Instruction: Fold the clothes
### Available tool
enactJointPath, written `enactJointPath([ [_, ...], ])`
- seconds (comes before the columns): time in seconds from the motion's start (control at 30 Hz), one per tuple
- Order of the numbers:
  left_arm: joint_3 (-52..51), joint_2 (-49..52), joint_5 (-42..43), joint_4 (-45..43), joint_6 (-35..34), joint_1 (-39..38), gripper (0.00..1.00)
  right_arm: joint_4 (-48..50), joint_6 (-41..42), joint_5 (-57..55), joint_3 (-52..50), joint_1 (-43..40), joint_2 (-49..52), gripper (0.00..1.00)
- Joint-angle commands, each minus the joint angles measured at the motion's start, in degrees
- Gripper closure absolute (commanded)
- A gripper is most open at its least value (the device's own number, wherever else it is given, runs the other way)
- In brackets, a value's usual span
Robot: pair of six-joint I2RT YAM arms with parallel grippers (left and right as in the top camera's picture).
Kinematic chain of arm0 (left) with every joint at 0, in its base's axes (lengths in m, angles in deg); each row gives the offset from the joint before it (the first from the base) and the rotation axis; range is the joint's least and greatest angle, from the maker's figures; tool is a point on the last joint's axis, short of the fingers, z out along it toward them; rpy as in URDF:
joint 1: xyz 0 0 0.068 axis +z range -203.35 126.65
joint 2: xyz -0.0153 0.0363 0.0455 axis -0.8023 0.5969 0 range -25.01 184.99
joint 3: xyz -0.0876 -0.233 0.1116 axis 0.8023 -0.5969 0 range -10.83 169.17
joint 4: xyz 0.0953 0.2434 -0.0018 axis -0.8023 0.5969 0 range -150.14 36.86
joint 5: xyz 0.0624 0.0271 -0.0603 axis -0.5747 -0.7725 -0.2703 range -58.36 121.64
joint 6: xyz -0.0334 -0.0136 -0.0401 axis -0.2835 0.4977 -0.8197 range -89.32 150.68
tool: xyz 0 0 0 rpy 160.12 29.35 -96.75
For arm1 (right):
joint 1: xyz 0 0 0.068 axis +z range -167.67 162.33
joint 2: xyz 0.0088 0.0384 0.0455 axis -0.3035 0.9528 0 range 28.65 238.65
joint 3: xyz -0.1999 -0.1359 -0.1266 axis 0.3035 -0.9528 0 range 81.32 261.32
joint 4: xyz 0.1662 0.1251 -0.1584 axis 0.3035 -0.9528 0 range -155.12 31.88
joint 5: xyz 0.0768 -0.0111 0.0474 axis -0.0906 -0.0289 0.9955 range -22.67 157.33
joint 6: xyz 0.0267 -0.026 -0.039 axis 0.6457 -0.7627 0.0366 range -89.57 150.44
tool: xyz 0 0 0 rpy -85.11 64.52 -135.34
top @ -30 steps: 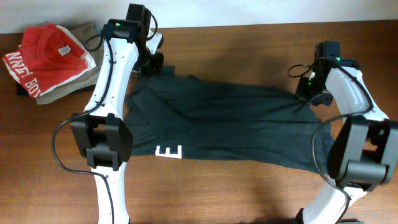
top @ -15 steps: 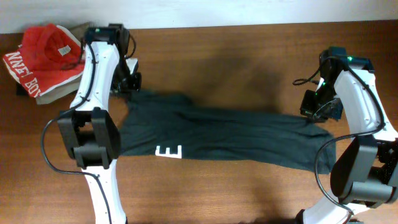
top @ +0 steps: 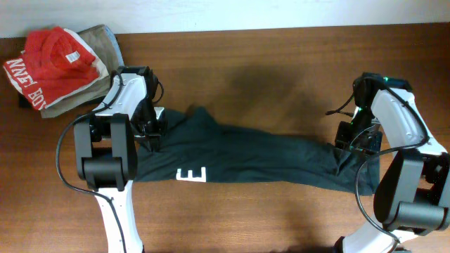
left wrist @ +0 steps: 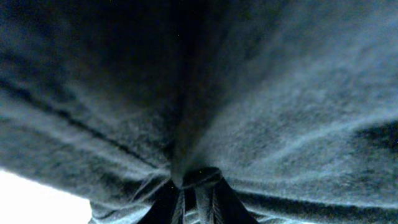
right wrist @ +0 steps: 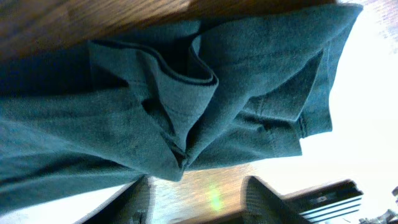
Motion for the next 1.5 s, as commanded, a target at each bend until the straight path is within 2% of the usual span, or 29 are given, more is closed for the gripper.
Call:
enactJointPath([
  [0.0,3.8,-0.7,-0.7,2.3,-0.5,0.2,0.84,0.2,0.3,-0.1,1.5,-0.2,-1.2,0.07],
  [0.03,5.6,-1.1,-0.7,3.3,-0.5,0.2,0.83,0.3,0.3,-0.1,2.1,-0.4,-1.2,0.01],
  [0.1,10.2,-2.3,-0.7,5.1,-0.9,0.2,0.84,0.5,0.3,-0.1,3.6,-1.0,-1.2,0.01],
  [0.13,12.2,-3.0,-0.5,5.5,-0.9,0.1,0.81,1.1,0.3,-0.1,4.0,-1.3,-1.2,0.01],
  [0.17,14.4,-3.8,0.0,5.7,-0.9,0.0,0.74,1.8,0.2,-0.1,4.2,-1.3,-1.2,0.01],
  [0.23,17.5,-5.1,3.0,4.4,-0.8,-0.4,0.29,3.5,0.0,-0.1,4.1,-1.3,-1.2,0.01],
  [0.27,17.7,-5.4,4.9,3.0,-0.5,-0.7,0.21,4.3,0.1,0.0,4.1,-1.2,-1.2,0.01],
  [0.3,17.7,-5.4,6.7,1.9,0.2,-1.0,0.17,4.6,0.1,0.2,4.1,-1.2,-1.2,0.01],
  [0.43,15.4,-3.7,13.2,-1.7,3.9,-3.1,0.16,6.1,0.0,3.5,4.1,-1.2,-1.1,0.01],
  [0.7,12.8,0.5,13.6,-6.5,9.9,-8.1,0.18,6.1,0.0,4.0,4.1,-1.2,-1.1,0.01],
  [0.97,12.7,1.9,16.1,-7.8,15.0,-9.4,0.18,6.1,0.0,4.0,3.8,-1.2,-1.1,0.01],
  [1.1,12.6,2.5,17.3,-7.5,15.1,-10.2,0.23,6.2,0.0,4.0,3.6,-1.2,-1.1,0.01],
  [1.13,12.6,2.5,17.4,-7.4,15.1,-10.4,0.38,6.1,0.0,4.0,3.6,-1.2,-1.1,0.01],
  [1.17,12.6,2.5,17.3,-7.4,15.1,-10.5,0.45,6.1,0.0,4.0,3.6,-1.2,-1.1,0.01],
  [1.27,12.6,2.5,17.3,-7.4,15.1,-10.5,0.60,6.1,0.0,4.0,3.6,-1.2,-1.1,0.01],
  [1.33,12.6,2.5,17.1,-7.1,15.1,-10.5,0.82,6.1,0.0,4.0,3.6,-1.2,-1.1,0.01],
  [1.37,12.6,2.5,16.3,-6.6,15.1,-10.5,0.98,6.1,0.0,4.0,3.6,-1.2,-1.1,0.01],
  [1.47,12.7,2.5,16.0,-4.7,15.1,-10.3,0.99,6.4,0.0,4.0,3.6,-1.2,-1.1,0.01],
])
